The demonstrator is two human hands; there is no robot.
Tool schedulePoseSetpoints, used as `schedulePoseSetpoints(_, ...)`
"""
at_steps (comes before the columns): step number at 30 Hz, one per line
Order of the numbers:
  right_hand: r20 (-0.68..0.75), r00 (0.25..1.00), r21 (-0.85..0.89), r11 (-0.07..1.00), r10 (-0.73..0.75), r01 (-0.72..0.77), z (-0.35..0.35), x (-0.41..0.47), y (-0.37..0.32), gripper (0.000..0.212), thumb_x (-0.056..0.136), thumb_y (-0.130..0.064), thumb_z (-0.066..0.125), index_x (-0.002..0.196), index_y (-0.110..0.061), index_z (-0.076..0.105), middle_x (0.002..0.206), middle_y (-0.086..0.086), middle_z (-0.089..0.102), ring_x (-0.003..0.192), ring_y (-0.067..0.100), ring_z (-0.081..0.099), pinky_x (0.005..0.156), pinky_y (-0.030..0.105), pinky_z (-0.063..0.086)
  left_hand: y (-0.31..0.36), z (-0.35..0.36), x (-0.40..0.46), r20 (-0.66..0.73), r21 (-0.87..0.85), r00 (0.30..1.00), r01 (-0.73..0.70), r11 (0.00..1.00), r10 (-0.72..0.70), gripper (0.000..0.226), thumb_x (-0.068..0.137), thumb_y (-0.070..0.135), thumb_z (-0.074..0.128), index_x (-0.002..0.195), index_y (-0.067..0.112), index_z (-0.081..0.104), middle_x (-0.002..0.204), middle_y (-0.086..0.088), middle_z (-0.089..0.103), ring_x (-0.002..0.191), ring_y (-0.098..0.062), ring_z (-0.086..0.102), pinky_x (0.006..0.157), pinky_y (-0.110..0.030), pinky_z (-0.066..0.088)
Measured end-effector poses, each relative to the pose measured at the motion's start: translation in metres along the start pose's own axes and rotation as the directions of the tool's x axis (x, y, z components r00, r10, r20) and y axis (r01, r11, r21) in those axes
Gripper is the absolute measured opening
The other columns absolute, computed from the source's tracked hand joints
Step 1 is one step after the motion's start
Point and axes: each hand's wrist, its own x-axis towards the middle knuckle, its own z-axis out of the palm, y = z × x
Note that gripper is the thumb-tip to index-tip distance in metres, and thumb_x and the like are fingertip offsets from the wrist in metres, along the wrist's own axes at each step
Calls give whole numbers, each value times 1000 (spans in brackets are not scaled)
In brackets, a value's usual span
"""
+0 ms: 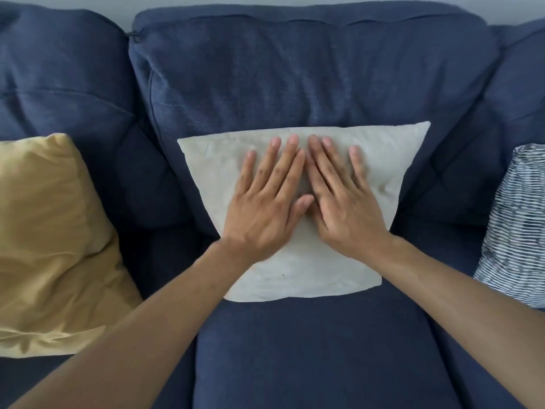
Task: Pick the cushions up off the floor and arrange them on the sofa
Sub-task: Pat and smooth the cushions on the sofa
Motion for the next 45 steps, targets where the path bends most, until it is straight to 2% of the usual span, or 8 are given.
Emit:
schedulePoseSetpoints(4, 38, 999, -156, 988, -4, 10, 3, 5, 30, 70, 119, -45, 32, 171, 0, 24, 181, 16, 20, 169, 31, 17, 134, 60, 20, -40, 0, 6, 174, 183, 984, -2, 983, -30, 77, 113, 58, 20, 169, 6, 17, 179, -9, 9, 166, -28, 5, 131, -58, 11)
schedulePoseSetpoints(8, 59, 993, -102, 990, 107, -101, -17, -6, 63, 66, 119, -42, 29, 169, 1, 30, 179, 17, 27, 168, 33, 23, 134, 58, 20, -78, -23, -22, 257, 268, 959, 47, 962, -119, 81, 111, 62, 17, 170, 8, 8, 180, -7, -1, 166, -24, -3, 133, -55, 7)
schedulePoseSetpoints(12, -6, 968, -71, 966, 250, -250, -54, 6, 89, 56, 119, -34, 35, 159, 2, 50, 166, 21, 50, 156, 40, 44, 127, 58, 33, -87, -58, -31, 222, 252, 948, 172, 952, -230, 76, 112, 58, 18, 170, 9, 15, 179, -6, 7, 166, -23, 4, 133, -54, 11)
schedulePoseSetpoints(17, 20, 984, -5, 985, 174, -174, -84, 24, 74, 54, 117, -34, 42, 157, 2, 53, 169, 22, 46, 160, 40, 38, 131, 61, 27, -67, -100, -42, 128, 186, 955, 243, 952, -269, 69, 113, 50, 29, 167, 6, 29, 176, -7, 21, 165, -25, 14, 131, -57, 18)
schedulePoseSetpoints(21, 47, 994, 56, 993, 99, -101, -98, 31, 22, 59, 116, -39, 40, 159, 0, 51, 173, 20, 39, 164, 39, 32, 131, 65, 25, -55, -122, -68, 117, 169, 928, 331, 928, -353, 70, 113, 54, 26, 168, 11, 28, 177, -6, 20, 165, -24, 12, 131, -58, 21)
schedulePoseSetpoints(27, 91, 990, 143, 983, 103, -115, -96, 48, -63, 61, 117, -44, 35, 165, -8, 45, 179, 14, 30, 168, 32, 21, 133, 63, 23, -76, -150, -112, 108, 183, 884, 432, 883, -454, 71, 111, 55, 29, 168, 12, 27, 178, -6, 18, 165, -24, 11, 131, -57, 21)
schedulePoseSetpoints(40, 98, 979, 210, 958, 176, -193, -63, 61, -313, 62, 116, -47, 34, 162, -7, 49, 177, 16, 34, 166, 36, 28, 132, 64, 21, -197, -239, -284, 198, 140, 825, 511, 848, -529, 77, 110, 65, 16, 172, 21, 6, 180, 1, -4, 165, -17, -10, 134, -53, 8)
schedulePoseSetpoints(45, 84, 979, 244, 948, 187, -202, -51, 79, -402, 60, 116, -45, 39, 161, -7, 50, 176, 16, 35, 166, 35, 27, 132, 65, 22, -253, -271, -335, 194, 174, 828, 499, 849, -526, 77, 111, 65, 16, 172, 18, 9, 180, -1, -2, 165, -20, -7, 134, -53, 8)
